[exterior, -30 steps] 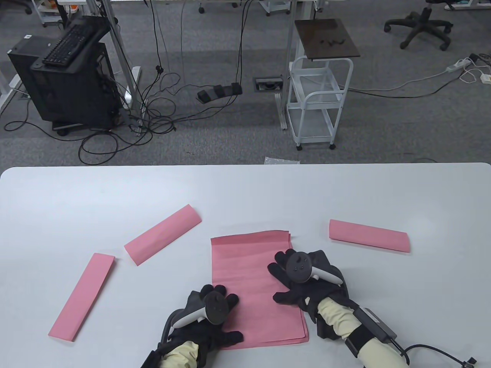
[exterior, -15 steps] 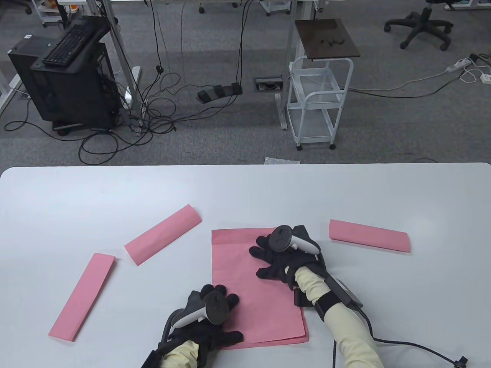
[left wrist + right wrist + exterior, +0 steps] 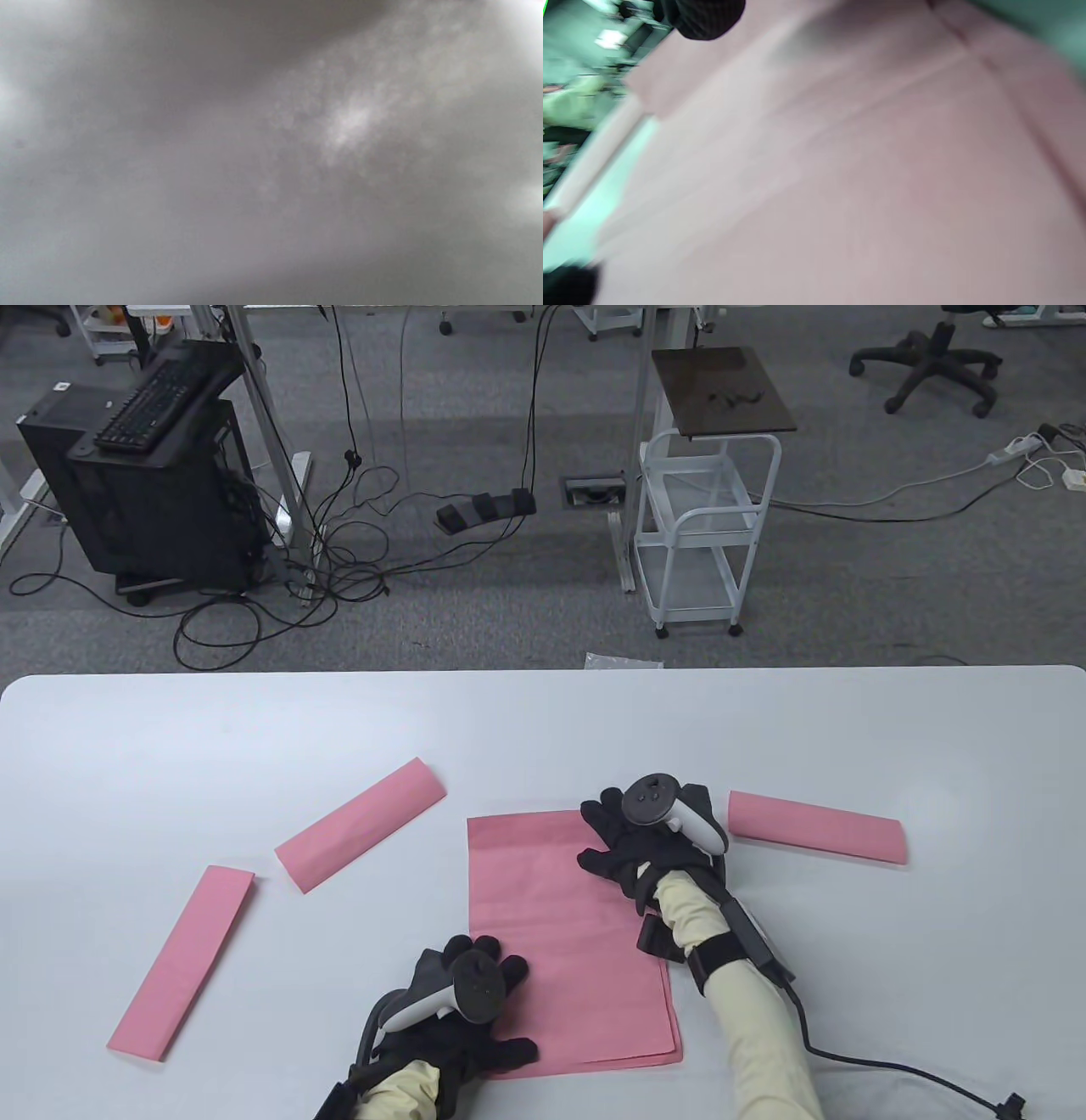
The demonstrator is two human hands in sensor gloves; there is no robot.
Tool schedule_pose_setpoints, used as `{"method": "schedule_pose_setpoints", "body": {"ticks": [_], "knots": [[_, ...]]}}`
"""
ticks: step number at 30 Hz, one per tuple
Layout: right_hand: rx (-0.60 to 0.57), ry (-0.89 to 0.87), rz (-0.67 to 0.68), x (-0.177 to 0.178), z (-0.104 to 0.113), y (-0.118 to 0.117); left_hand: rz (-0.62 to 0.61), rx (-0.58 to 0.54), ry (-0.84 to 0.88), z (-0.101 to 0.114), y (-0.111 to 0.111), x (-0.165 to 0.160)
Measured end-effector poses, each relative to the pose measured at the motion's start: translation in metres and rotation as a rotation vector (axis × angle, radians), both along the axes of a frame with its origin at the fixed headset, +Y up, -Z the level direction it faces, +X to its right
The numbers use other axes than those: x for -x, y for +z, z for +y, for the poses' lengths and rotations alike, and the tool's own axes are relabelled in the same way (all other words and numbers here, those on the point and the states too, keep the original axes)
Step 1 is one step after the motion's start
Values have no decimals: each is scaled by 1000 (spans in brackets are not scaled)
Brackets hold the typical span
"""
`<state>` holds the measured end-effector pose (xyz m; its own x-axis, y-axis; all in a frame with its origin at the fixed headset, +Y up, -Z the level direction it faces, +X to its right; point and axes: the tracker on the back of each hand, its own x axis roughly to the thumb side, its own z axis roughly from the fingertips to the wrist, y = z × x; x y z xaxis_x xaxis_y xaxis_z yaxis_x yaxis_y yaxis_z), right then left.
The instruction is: Unfold complexly folded papers and stack
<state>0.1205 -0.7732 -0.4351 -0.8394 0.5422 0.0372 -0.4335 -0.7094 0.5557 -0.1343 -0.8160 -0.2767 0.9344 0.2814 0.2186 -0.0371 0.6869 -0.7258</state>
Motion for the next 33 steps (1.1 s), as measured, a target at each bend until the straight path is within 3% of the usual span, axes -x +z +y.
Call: {"method": "schedule_pose_setpoints", "body": {"ticks": [2, 4, 6, 9, 14, 17, 20, 25, 30, 33], "knots": [[-124, 52, 95, -1, 9, 24, -1, 1, 2, 0, 0, 0], [-57, 163, 287, -4, 8, 64, -1, 0, 1, 0, 0, 0], [-1, 250, 385, -7, 0, 97, -1, 0, 2, 0, 0, 0], [67, 297, 417, -12, -17, 126, 1, -2, 1, 0, 0, 0], [91, 219, 361, -17, -30, 130, 18, -15, 0, 2, -1, -1], [90, 186, 342, -18, -31, 130, 12, 27, -52, 17, -6, -10], [89, 179, 339, -18, -32, 130, -28, -124, 12, 29, -4, -36], [94, 172, 335, -19, -32, 130, -89, -50, 16, 15, 2, -70], [90, 173, 335, -19, -33, 130, -56, -33, -31, 13, -2, -50], [89, 171, 334, -19, -33, 130, -9, -16, -83, 16, -4, -18]]}}
